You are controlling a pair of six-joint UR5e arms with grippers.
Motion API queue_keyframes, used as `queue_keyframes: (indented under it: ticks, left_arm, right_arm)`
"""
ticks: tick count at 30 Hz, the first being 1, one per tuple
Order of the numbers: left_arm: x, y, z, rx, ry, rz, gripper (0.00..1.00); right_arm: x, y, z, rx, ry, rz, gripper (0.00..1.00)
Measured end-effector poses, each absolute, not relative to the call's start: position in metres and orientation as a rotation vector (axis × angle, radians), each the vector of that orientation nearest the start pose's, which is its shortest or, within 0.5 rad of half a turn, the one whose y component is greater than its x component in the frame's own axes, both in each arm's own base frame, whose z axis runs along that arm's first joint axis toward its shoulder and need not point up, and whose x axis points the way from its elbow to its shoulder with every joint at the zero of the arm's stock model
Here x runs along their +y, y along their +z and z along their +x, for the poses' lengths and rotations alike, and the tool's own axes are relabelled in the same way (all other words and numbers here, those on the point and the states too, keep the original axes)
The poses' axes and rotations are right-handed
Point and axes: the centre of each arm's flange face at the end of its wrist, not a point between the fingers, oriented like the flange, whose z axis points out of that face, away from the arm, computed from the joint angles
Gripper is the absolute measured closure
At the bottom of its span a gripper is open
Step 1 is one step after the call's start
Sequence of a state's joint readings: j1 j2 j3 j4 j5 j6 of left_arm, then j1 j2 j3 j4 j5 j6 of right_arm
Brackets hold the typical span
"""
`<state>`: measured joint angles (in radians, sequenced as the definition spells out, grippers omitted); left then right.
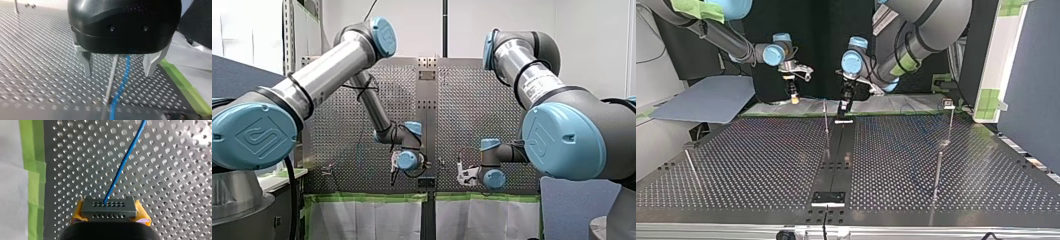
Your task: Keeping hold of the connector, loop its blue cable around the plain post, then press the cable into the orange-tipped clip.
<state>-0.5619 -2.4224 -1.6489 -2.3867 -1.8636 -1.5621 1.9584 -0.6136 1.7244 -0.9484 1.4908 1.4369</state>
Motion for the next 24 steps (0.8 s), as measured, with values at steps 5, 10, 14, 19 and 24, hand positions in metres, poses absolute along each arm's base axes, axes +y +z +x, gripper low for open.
queue_keyframes:
  ticks: [5, 10, 14, 19, 24]
  left_arm:
    - [-0.428, 0.033, 0.463, 1.671, -0.177, 0.278, 0.01]
    - [-0.429, 0.038, 0.446, 1.646, -0.194, 0.280, 0.01]
    - [-0.425, 0.030, 0.430, 1.659, -0.196, 0.293, 0.01]
    - [-0.415, 0.016, 0.411, 1.698, -0.187, 0.312, 0.01]
    - [-0.404, 0.004, 0.395, 1.737, -0.174, 0.327, 0.01]
  right_arm:
    - [-0.499, -0.060, 0.363, -0.910, 1.350, 1.744, 1.00]
    - [-0.490, -0.062, 0.368, -0.897, 1.351, 1.761, 1.00]
    - [-0.487, -0.063, 0.370, -0.893, 1.356, 1.766, 1.00]
    - [-0.486, -0.063, 0.372, -0.891, 1.363, 1.767, 1.00]
    - [-0.485, -0.063, 0.374, -0.885, 1.376, 1.767, 1.00]
